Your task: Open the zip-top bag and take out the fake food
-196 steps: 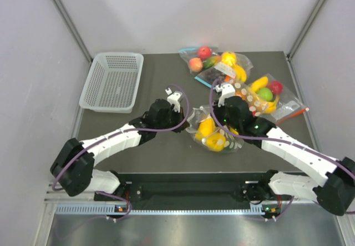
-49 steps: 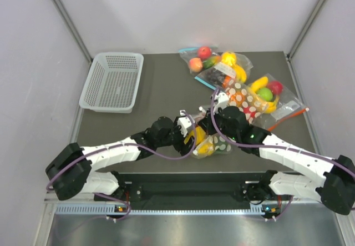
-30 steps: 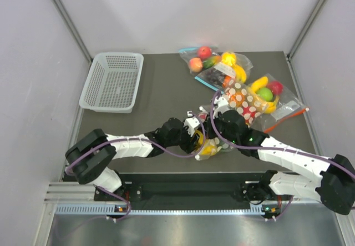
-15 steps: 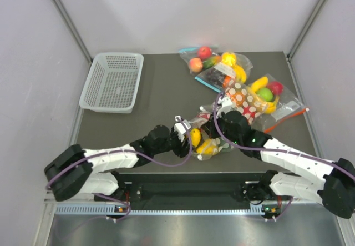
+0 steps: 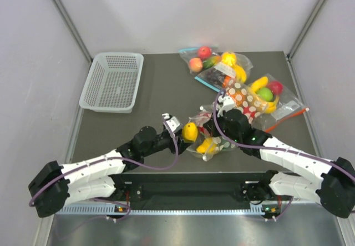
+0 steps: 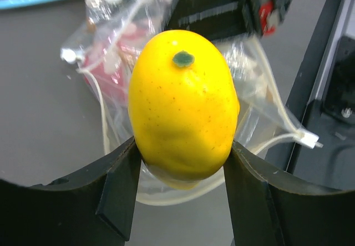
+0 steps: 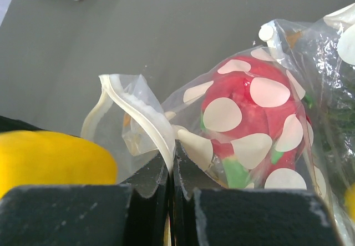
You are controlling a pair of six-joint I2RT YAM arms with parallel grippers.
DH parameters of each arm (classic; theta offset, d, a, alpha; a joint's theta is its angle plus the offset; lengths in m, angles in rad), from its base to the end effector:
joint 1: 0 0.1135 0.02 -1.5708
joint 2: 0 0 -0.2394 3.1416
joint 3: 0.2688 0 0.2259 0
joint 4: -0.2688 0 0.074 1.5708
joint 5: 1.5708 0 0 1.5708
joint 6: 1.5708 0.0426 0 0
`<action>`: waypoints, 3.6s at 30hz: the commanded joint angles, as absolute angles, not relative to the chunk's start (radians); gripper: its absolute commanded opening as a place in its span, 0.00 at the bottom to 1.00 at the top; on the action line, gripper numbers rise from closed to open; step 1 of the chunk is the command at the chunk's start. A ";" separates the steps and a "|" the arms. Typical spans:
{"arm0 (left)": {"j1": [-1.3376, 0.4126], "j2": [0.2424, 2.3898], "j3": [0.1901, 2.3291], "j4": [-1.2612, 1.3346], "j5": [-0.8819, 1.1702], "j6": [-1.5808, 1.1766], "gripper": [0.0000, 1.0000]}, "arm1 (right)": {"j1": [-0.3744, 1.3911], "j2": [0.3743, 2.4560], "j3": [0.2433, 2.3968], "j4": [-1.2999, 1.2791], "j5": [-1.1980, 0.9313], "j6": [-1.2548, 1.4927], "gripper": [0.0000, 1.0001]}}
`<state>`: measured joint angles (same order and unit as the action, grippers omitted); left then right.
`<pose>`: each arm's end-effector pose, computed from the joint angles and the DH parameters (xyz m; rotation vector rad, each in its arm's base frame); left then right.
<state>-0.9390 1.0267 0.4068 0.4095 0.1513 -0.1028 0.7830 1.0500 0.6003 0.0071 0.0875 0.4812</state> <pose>0.1258 -0.1827 0.2164 0.8608 1.6560 -0.8725 0.1645 0.1584 0.2306 -0.2563 2.0699 0.7057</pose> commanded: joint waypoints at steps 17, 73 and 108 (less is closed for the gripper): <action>-0.462 1.064 0.843 0.197 -0.052 -0.163 0.08 | 0.775 0.980 0.586 0.008 0.083 0.474 0.00; -0.865 1.060 0.698 0.187 0.342 0.074 0.92 | 0.776 1.097 0.747 0.018 0.003 0.437 0.00; -1.108 1.352 0.624 0.483 0.195 0.068 0.81 | 0.775 1.017 0.664 0.025 0.005 0.463 0.00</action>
